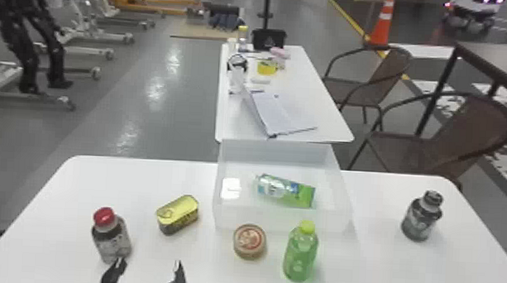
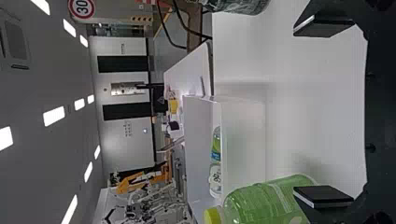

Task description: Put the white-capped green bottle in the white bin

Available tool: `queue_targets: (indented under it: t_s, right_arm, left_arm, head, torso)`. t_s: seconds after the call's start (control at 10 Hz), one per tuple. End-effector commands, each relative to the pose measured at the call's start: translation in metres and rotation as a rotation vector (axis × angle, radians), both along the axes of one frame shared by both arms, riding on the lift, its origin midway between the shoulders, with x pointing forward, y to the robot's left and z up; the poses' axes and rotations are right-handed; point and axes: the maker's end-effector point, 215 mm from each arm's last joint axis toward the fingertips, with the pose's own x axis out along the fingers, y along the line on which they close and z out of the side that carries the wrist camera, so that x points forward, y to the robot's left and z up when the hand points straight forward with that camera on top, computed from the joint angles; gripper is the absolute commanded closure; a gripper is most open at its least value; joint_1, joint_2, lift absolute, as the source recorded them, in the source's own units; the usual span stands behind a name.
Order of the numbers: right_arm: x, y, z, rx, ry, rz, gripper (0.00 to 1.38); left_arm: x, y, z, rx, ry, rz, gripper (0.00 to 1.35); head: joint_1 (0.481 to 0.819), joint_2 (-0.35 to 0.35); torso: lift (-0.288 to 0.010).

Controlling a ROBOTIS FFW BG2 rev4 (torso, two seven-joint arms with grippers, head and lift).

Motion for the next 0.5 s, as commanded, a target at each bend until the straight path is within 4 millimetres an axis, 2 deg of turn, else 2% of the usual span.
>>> queue_targets:
  t_s: [0.0,0.4]
  right_arm:
    - [0.0008,0.0006,0.0011,-0.001,-0.003,0.0,0.1]
    - [0.0026,0.0006,0.0027,-0.008,-0.007,0.002,0.1]
  left_arm:
    - [0.0007,0.0001,0.0007,0.0,-0.002,0.002,0.18]
    - [0.0004,0.0011,0.0,0.005,0.001,0.003,0.18]
  head:
    - [0.549,0.0]
    - [0.549,0.0]
  torso:
    - [-0.1]
    - [-0.1]
